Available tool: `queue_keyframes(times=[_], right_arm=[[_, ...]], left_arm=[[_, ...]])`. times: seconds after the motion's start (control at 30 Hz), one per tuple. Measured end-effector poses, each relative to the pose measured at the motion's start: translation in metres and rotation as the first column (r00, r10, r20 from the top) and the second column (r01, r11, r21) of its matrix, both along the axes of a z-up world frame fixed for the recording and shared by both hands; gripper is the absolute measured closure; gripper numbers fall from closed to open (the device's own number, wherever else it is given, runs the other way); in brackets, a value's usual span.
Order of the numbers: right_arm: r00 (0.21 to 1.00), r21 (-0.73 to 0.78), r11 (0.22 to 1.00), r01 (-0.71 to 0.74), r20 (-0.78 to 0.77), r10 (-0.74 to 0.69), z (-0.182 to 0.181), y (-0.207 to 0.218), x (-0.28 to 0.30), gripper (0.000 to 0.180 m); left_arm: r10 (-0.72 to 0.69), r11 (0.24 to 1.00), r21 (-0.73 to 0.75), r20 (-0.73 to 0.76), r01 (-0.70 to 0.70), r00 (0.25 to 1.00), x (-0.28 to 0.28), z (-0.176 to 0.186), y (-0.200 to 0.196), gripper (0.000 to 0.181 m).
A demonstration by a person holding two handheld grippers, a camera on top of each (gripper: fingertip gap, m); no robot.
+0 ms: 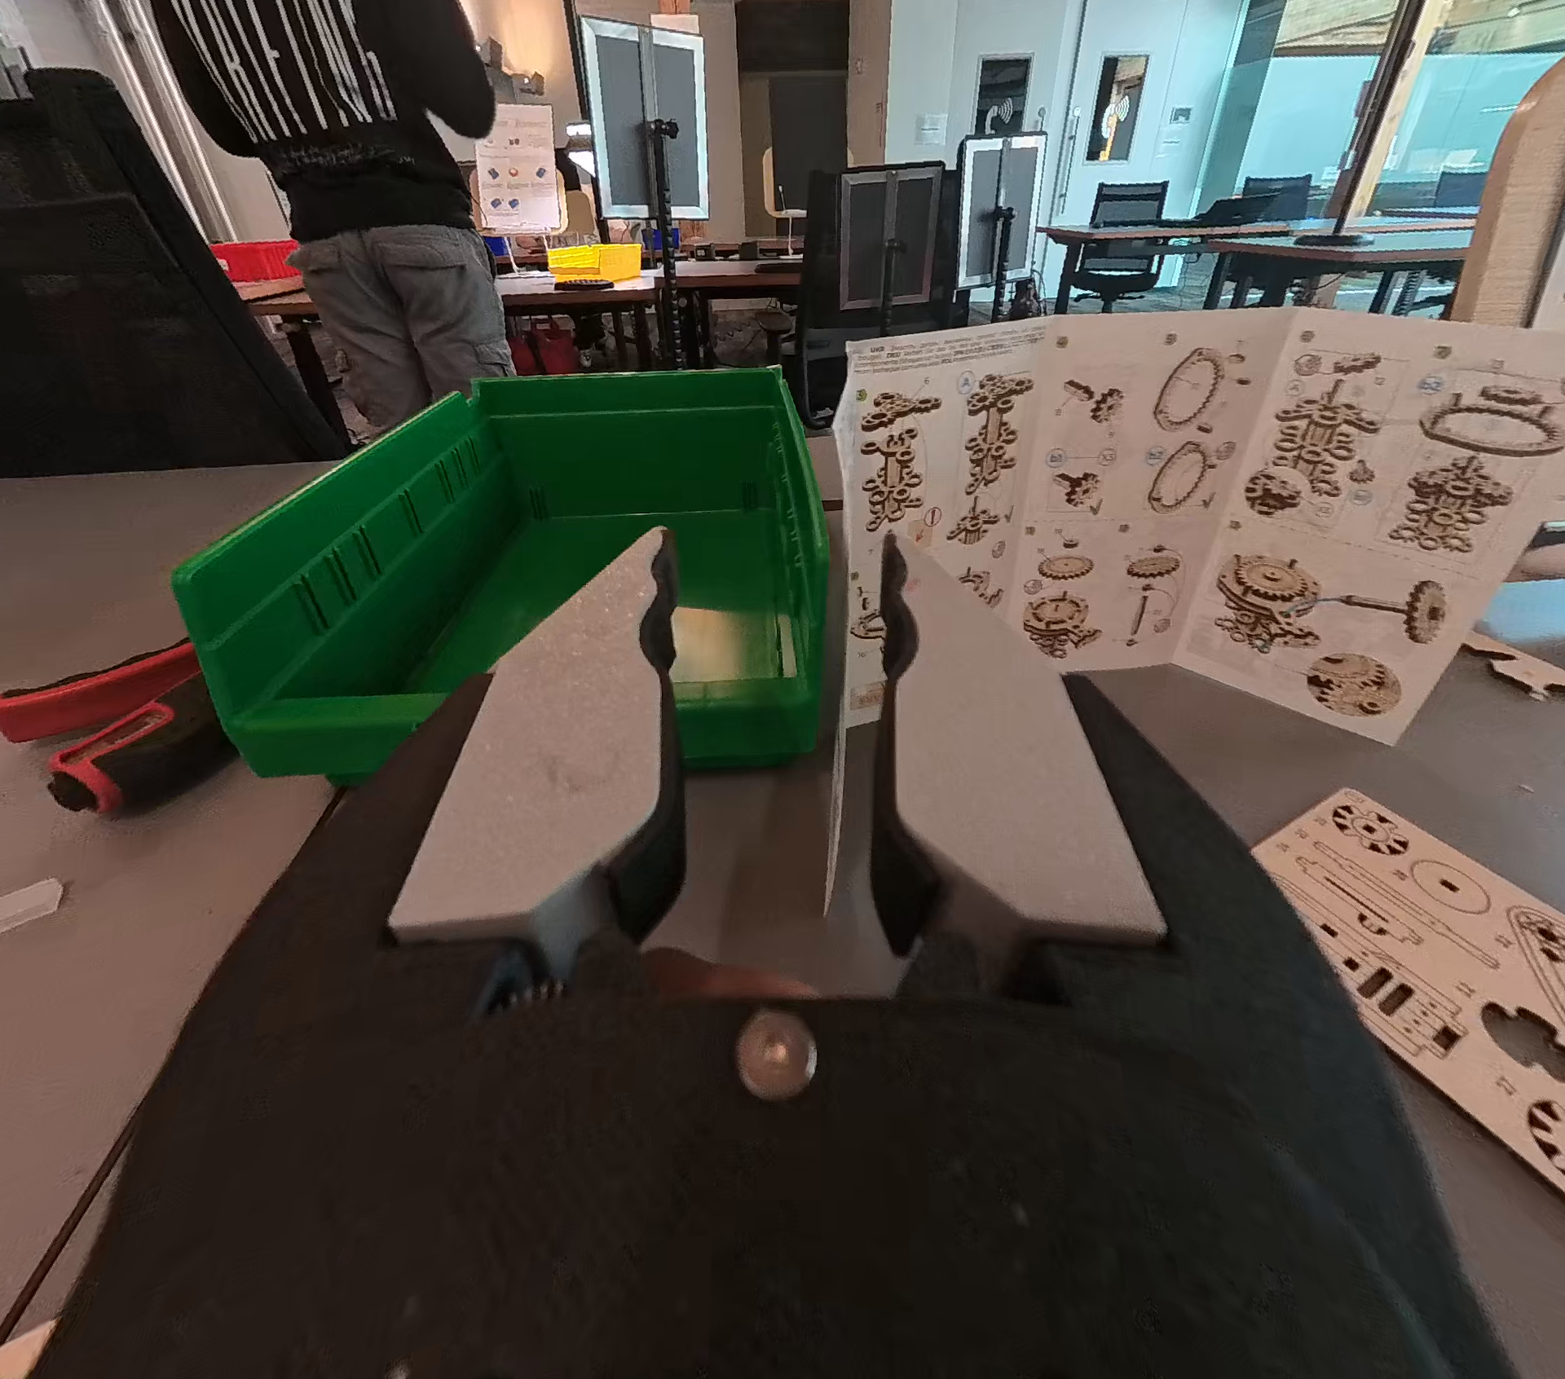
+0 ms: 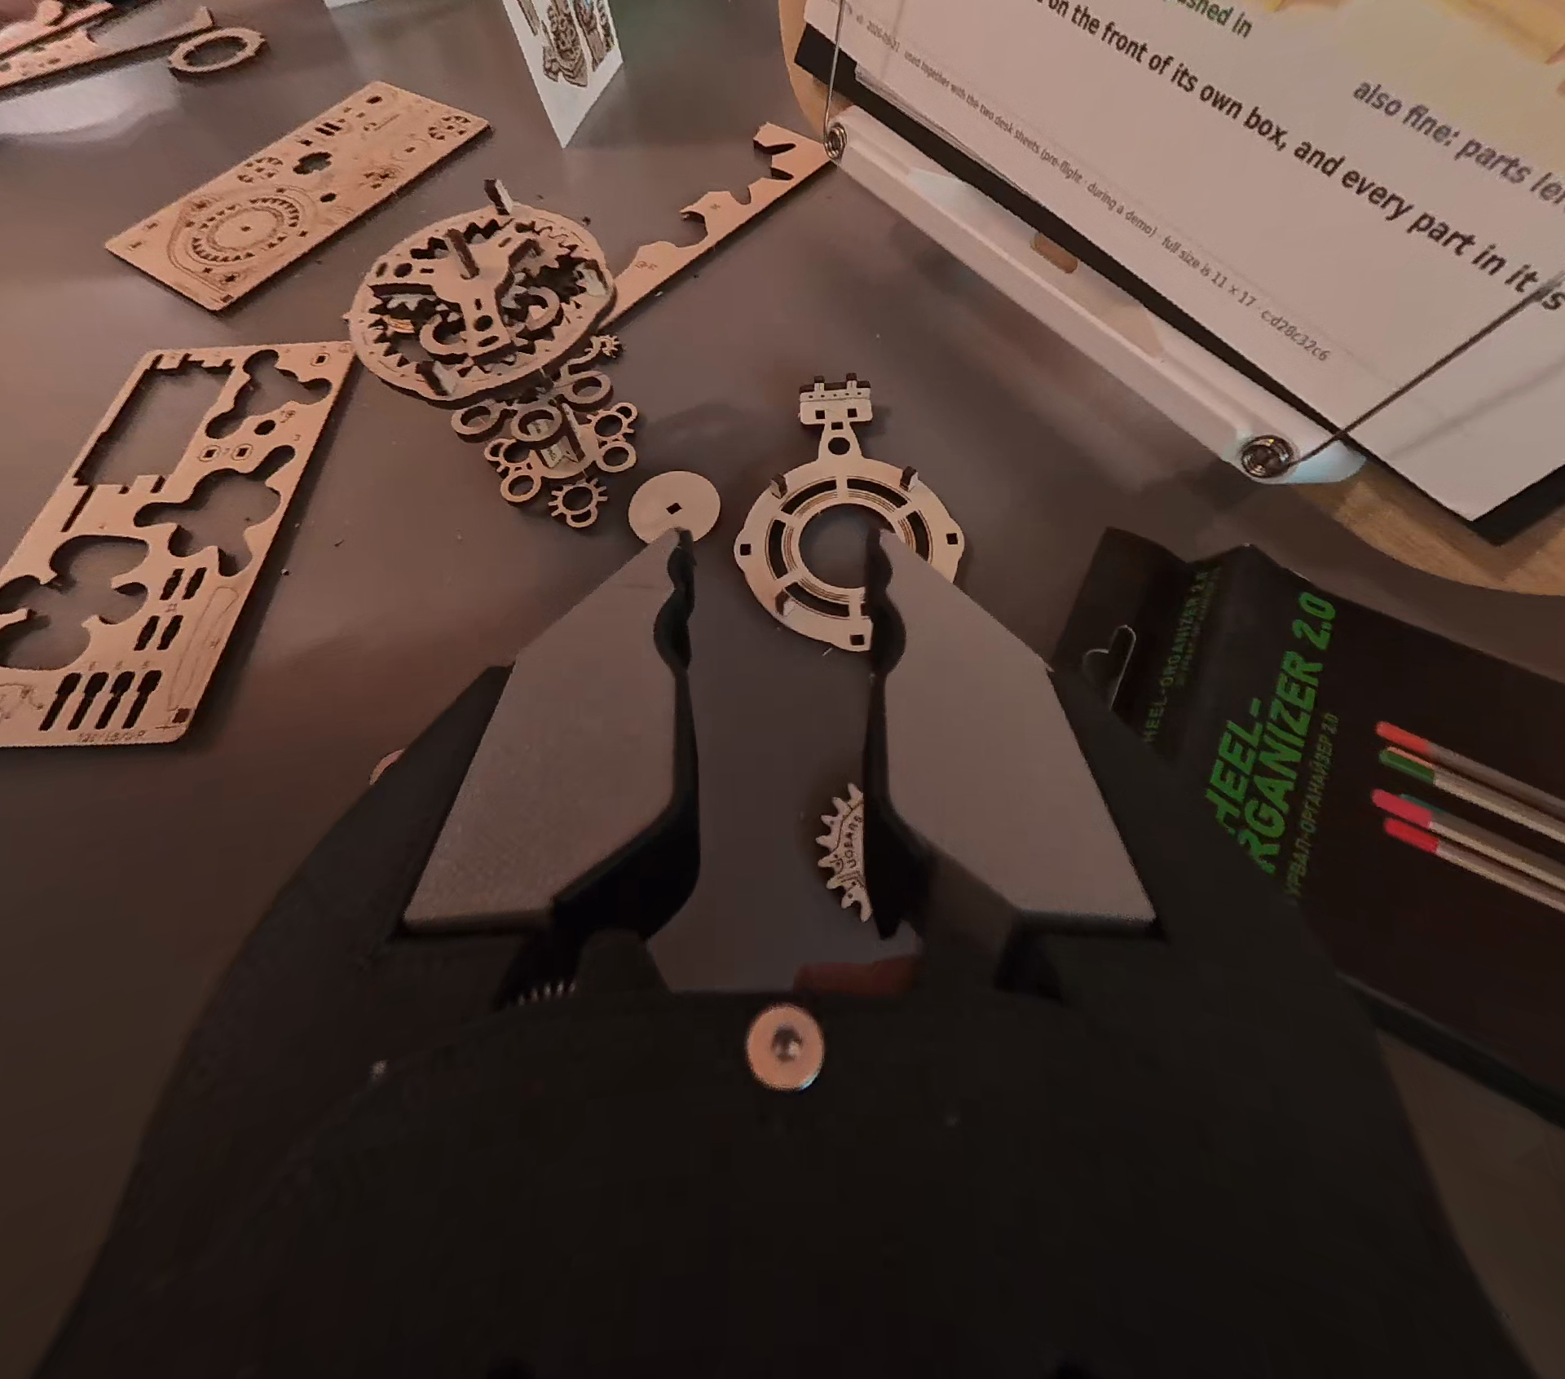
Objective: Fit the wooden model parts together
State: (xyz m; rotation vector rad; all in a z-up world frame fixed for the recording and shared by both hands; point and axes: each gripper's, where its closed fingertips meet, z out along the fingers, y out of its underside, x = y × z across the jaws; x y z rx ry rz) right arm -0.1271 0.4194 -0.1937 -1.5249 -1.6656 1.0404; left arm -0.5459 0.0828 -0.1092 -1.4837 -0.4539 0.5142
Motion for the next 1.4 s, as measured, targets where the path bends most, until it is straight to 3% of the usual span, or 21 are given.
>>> queue_keyframes(times=[0.47,1.4], right_arm=[[0.999,-0.005,0.999,0.052,0.001,-0.052,-0.003,0.013,-0.001,0.143],[1.0,0.032,0.999,0.017,-0.008,-0.017,0.001,0.003,-0.001,0.143]], left_arm=[[0.005,1.0,-0.027,-0.009,-0.005,1.0,0.0,-0.002,0.002,0.138],[0.025,0.999,-0.024,-0.004,-0.025,1.0,-0.004,-0.004,-0.002,0.139]])
